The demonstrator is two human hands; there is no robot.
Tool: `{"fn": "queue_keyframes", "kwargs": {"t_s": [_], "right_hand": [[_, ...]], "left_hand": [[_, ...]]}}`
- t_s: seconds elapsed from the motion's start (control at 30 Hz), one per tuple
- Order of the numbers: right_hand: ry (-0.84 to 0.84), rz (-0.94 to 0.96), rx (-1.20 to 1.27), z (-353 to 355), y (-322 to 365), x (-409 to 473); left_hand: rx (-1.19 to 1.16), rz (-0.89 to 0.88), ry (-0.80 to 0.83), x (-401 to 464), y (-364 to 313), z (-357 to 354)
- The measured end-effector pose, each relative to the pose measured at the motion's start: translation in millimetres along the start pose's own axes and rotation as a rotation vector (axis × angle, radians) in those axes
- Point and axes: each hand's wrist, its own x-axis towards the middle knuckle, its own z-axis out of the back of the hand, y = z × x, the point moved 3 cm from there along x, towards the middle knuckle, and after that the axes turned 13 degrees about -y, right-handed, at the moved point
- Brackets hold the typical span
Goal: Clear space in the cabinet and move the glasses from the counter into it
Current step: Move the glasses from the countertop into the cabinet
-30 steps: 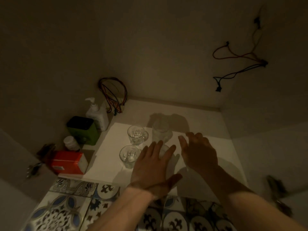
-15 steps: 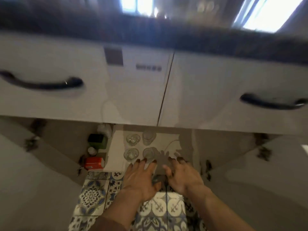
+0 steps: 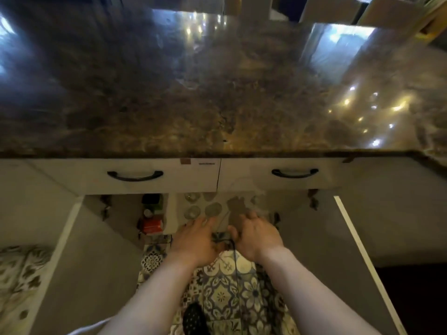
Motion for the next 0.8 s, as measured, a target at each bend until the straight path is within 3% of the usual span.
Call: {"fn": "queue_keyframes", "kwargs": {"t_s": [0.23, 0.67, 0.8], "right_hand": [[-0.11, 0.057, 0.002, 2, 1, -54], [-0.148, 0.072, 0.045, -44, -18, -165], [-0.088, 0.012, 0.284, -60, -30, -170]], "left_hand": [[-0.005, 0.037, -0.102, -56, -22, 3], [0.009, 0.058, -0.124, -160, -57, -45], [-0.123, 0.04, -0.222, -168, -37, -49]]}}
